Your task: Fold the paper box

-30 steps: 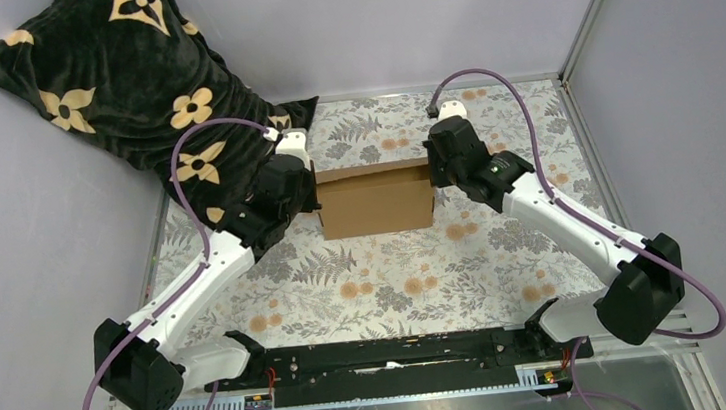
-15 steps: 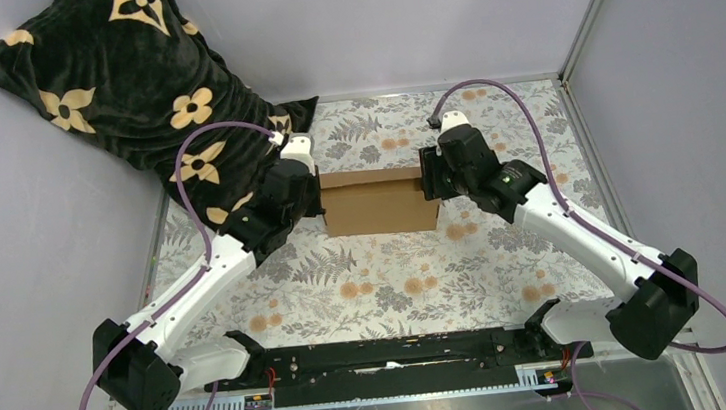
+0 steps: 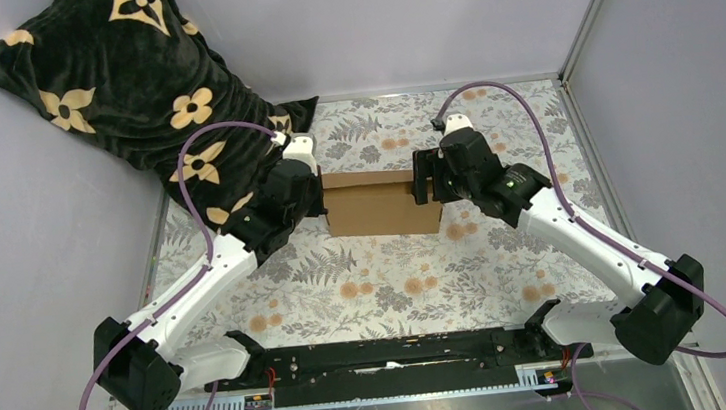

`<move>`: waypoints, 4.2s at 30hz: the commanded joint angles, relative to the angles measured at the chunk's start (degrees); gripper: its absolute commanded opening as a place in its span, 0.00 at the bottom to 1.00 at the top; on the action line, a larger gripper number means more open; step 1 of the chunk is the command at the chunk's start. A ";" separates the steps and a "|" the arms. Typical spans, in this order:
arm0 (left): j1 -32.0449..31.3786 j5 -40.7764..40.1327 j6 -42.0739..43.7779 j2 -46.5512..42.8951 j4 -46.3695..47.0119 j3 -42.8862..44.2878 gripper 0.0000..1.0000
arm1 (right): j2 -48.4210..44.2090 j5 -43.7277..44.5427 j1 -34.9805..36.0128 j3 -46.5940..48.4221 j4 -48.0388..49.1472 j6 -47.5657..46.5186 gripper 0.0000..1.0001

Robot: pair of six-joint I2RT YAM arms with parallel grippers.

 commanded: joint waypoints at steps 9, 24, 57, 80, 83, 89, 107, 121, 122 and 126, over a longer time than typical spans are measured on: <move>-2.35 7.88 -2.31 1.86 0.54 -1.08 0.00 | -3.09 -2.99 -1.29 -2.85 6.65 10.22 0.93; -2.44 8.24 -2.40 2.25 1.29 -1.99 0.00 | -5.21 -5.84 -3.93 -8.33 12.87 17.55 0.97; -2.54 10.34 -2.66 2.96 1.50 -1.76 0.06 | -2.26 -8.80 -7.34 -16.08 15.05 17.78 0.77; -2.44 21.11 -2.30 2.44 4.73 -1.81 0.52 | 0.49 -10.79 -7.27 -22.16 15.84 14.91 0.62; -2.46 21.27 -2.40 2.50 4.85 -1.78 0.52 | 0.67 -11.06 -7.31 -23.90 16.30 14.63 0.66; -2.46 21.17 -2.62 2.92 4.97 -1.95 0.52 | 0.35 -10.70 -7.24 -27.18 16.73 14.03 0.73; -2.42 21.52 -3.16 3.22 5.75 -2.49 0.52 | 0.79 -5.26 -7.25 -26.87 13.26 10.80 0.71; -2.17 30.60 -1.74 -1.99 8.69 -4.40 0.71 | 0.56 -7.56 -7.28 -27.72 15.33 12.14 0.74; -1.93 30.44 -1.78 -2.14 8.74 -4.46 0.71 | 0.48 -7.52 -7.25 -27.72 15.23 12.21 0.74; -0.84 28.89 -2.78 -3.24 10.25 -5.05 0.70 | 0.13 -7.48 -7.24 -27.73 14.92 12.15 0.74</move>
